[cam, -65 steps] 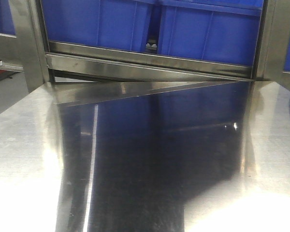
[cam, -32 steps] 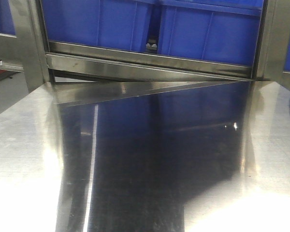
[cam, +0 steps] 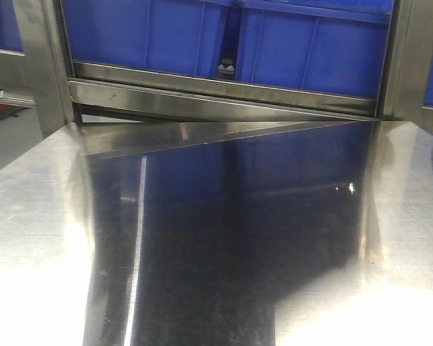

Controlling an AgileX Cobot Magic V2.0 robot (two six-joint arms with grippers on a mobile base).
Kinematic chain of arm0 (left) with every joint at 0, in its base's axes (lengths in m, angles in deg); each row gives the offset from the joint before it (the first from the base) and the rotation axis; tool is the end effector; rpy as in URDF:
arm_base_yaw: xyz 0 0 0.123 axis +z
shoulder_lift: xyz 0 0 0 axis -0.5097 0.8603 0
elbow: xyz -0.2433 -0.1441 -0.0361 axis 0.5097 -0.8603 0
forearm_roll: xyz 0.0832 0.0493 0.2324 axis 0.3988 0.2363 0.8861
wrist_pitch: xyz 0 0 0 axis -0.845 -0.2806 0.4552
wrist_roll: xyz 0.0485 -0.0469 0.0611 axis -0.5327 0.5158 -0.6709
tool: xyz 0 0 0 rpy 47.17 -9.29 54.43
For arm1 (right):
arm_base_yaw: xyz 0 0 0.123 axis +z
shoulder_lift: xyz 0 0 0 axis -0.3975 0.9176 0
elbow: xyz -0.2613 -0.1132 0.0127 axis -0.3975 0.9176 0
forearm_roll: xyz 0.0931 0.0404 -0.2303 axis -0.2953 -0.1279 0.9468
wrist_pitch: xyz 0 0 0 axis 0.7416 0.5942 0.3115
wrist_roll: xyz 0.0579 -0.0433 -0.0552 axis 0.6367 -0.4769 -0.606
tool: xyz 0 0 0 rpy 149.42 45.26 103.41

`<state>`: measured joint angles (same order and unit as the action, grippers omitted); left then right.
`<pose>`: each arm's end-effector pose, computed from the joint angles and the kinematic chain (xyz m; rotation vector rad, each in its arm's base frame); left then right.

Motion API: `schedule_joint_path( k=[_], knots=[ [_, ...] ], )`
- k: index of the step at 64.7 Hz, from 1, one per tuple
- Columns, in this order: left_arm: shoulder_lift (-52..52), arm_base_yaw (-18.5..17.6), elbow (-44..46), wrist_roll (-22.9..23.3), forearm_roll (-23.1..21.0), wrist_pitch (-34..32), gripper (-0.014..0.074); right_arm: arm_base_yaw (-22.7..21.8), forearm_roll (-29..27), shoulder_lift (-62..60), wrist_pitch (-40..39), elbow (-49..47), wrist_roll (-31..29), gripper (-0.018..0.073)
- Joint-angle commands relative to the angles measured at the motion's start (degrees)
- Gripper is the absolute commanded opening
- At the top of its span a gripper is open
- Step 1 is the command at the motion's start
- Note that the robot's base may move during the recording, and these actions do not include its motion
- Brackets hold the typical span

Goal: Place yellow foam block on left shelf second layer
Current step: 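Lift the yellow foam cube off the table with the right gripper, then drive the base away from the table holding the cube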

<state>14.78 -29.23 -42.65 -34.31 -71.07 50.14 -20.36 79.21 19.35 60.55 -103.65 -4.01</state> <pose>0.0562 0.0022 0.2063 0.0116 1.5430 0.0641 0.0656 0.0020 0.3043 -0.0843 1.6024 -0.0248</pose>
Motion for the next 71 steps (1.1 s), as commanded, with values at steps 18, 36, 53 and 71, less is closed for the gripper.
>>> schedule_joint_path(
  k=[18,36,53,71],
  knots=[
    [-1.20,-0.39,-1.12,0.27,-0.35,-4.77,0.0136,-0.46,0.72,0.61,-5.56,-1.69,-0.29,0.0463],
    [-1.20,-0.39,-1.12,0.27,-0.35,-4.77,0.0136,-0.46,0.72,0.61,-5.56,-1.69,-0.29,0.0463],
    [-1.20,-0.39,-1.12,0.27,-0.35,-4.77,0.0136,-0.41,0.72,0.61,-5.56,-1.69,-0.29,0.0463],
    [-1.20,-0.39,-1.12,0.27,-0.35,-4.77,0.0136,-0.41,0.72,0.61,-5.56,-1.69,-0.29,0.0463]
  ],
)
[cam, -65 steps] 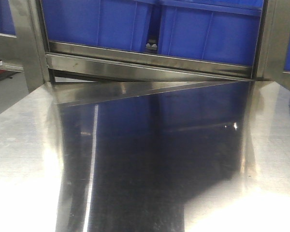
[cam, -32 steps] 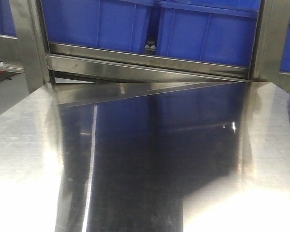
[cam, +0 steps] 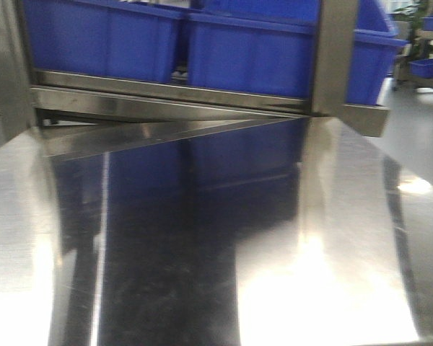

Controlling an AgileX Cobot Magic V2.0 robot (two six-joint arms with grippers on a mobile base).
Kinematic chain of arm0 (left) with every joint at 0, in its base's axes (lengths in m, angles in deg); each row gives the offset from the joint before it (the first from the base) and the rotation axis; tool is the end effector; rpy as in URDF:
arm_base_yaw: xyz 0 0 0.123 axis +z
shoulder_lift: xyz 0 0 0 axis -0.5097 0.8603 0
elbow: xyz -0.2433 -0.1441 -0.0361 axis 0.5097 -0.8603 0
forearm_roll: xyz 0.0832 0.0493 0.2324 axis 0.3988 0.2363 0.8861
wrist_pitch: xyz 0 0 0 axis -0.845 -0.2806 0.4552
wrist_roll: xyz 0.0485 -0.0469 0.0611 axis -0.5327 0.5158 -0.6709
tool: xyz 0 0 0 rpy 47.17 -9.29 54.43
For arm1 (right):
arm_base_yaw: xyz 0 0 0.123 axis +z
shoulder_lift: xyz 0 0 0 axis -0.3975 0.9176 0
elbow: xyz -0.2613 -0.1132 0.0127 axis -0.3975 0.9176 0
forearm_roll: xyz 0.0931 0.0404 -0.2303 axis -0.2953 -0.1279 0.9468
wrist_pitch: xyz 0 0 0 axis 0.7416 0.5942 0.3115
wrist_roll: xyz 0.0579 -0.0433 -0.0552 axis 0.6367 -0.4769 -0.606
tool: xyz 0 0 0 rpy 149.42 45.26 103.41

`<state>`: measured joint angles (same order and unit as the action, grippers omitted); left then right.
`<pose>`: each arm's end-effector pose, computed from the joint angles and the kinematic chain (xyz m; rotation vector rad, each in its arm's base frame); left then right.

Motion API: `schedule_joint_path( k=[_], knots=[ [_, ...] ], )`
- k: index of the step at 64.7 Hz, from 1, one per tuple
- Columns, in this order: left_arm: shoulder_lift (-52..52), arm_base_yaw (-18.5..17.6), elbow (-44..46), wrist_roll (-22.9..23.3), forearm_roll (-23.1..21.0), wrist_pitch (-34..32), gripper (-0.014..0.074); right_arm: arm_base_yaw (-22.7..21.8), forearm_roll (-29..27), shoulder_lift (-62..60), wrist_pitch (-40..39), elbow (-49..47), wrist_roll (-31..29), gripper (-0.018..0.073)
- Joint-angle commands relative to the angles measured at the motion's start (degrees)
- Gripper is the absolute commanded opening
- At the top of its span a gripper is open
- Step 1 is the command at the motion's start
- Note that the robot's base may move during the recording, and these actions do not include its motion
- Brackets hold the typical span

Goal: Place yellow foam block on left shelf second layer
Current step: 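Drive the base away from the table holding the cube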

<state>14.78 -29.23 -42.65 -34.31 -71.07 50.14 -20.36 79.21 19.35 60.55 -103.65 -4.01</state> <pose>0.0562 0.0022 0.2063 0.0116 1.5430 0.0641 0.0656 0.0020 0.3043 -0.0843 1.6024 -0.0248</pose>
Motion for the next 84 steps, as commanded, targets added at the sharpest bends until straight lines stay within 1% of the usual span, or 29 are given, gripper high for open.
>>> schedule_joint_path(
  k=[1,84],
  knots=[
    [-1.20,-0.39,-1.12,0.27,-0.35,-4.77,0.0136,-0.41,0.72,0.61,-5.56,-1.69,-0.29,0.0463],
    [-1.20,-0.39,-1.12,0.27,-0.35,-4.77,0.0136,-0.41,0.72,0.61,-5.44,-1.69,-0.29,0.0463]
  ],
)
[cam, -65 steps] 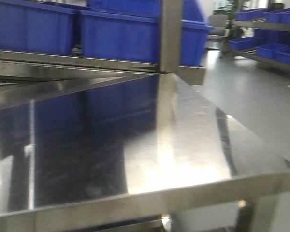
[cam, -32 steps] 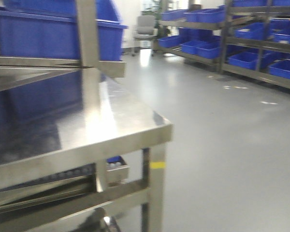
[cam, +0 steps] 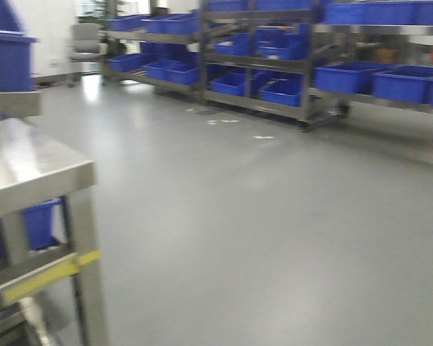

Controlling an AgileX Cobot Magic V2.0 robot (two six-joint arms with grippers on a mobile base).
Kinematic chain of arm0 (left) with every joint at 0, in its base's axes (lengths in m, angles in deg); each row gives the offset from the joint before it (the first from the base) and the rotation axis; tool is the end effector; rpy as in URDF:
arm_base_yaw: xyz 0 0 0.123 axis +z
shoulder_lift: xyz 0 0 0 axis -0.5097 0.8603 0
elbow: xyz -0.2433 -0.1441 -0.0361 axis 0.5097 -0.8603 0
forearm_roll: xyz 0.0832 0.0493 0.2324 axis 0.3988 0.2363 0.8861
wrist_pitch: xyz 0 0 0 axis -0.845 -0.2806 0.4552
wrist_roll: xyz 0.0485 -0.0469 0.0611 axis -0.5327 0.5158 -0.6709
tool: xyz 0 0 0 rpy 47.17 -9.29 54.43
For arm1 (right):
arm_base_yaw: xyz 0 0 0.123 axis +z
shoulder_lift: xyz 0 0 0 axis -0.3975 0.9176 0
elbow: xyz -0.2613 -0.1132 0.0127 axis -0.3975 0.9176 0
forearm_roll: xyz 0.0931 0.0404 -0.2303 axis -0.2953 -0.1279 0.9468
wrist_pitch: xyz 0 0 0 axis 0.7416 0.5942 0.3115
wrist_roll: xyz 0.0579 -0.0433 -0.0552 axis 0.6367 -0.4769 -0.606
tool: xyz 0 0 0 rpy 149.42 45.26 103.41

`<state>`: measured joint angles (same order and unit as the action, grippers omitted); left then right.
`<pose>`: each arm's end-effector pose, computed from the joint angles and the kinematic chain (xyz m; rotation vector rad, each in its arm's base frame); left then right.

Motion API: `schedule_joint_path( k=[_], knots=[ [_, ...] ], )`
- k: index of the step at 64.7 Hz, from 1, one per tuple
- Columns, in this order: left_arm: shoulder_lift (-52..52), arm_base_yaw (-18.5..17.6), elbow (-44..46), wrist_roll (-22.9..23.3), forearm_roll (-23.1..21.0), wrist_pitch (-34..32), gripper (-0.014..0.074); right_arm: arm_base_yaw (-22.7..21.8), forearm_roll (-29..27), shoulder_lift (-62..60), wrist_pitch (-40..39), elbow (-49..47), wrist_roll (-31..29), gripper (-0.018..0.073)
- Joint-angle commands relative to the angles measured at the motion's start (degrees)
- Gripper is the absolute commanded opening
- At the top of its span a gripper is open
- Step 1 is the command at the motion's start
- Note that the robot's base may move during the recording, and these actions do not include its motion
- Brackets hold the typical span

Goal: Place yellow foam block on left shelf second layer
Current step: 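Drive the base away from the table holding the cube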

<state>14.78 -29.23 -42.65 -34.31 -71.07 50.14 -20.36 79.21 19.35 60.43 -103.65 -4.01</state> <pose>0.0562 0.0022 0.2063 0.0116 1.5430 0.0641 0.0657 0.0021 0.3045 -0.0843 1.6003 -0.0247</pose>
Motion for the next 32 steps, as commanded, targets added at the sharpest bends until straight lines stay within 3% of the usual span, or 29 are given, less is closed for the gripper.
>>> schedule_joint_path(
  k=[1,32],
  knots=[
    [-1.20,-0.39,-1.12,0.27,-0.35,-4.77,0.0136,-0.41,0.72,0.61,-5.32,-1.69,-0.29,0.0463],
    [-1.20,-0.39,-1.12,0.27,-0.35,-4.77,0.0136,-0.41,0.72,0.61,-5.32,-1.69,-0.29,0.0463]
  ],
)
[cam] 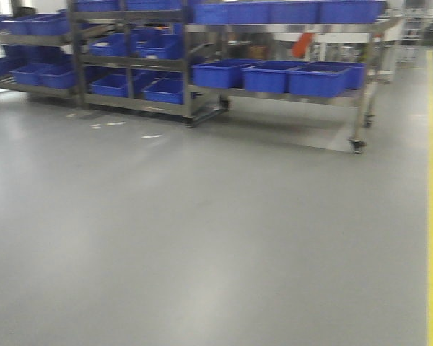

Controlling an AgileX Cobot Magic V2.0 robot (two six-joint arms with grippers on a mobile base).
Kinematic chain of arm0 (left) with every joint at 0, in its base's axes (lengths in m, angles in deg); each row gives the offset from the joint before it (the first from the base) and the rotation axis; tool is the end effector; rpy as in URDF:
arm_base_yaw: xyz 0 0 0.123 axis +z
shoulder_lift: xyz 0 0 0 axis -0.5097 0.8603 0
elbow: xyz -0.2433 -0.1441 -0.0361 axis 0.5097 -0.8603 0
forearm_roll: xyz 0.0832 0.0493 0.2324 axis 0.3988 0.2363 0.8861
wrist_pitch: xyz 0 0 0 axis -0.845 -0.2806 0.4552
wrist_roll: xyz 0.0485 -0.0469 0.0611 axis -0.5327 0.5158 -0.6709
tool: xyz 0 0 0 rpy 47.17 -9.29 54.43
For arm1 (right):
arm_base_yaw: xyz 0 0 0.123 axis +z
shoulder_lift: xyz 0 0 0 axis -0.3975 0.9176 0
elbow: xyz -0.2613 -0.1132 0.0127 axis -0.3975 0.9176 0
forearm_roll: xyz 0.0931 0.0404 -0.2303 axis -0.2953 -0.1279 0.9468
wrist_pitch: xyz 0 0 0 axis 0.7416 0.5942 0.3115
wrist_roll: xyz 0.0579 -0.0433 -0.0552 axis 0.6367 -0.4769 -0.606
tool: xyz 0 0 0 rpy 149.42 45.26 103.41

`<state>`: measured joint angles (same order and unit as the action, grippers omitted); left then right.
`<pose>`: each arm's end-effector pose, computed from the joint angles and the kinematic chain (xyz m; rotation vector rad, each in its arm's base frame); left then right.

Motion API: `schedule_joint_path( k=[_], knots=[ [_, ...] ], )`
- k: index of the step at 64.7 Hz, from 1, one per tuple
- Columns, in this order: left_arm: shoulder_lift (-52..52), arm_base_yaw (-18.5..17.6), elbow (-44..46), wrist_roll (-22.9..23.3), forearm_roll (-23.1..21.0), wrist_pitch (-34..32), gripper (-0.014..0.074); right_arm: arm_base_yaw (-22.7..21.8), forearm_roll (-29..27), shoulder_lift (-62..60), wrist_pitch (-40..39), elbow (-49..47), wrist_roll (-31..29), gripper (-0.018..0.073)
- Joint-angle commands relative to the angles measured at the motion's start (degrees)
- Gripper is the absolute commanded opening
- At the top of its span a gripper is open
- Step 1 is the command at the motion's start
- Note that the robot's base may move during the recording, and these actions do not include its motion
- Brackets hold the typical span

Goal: Place yellow foam block on left shelf second layer
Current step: 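Drive the base away from the table holding the cube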

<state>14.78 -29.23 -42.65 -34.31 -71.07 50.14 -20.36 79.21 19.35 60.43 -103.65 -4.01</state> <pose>0.0562 0.0022 0.2063 0.0116 1.5430 0.0641 0.0657 0.0021 0.3045 -0.0843 1.6003 -0.0247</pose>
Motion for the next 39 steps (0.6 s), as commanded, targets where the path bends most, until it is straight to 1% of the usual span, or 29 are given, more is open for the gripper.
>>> schedule_joint_path(
  k=[1,39],
  knots=[
    [-1.20,-0.39,-1.12,0.27,-0.35,-4.77,0.0136,-0.41,0.72,0.61,-5.32,-1.69,-0.29,0.0463],
    [-1.20,-0.39,-1.12,0.27,-0.35,-4.77,0.0136,-0.41,0.72,0.61,-5.32,-1.69,-0.29,0.0463]
  ],
)
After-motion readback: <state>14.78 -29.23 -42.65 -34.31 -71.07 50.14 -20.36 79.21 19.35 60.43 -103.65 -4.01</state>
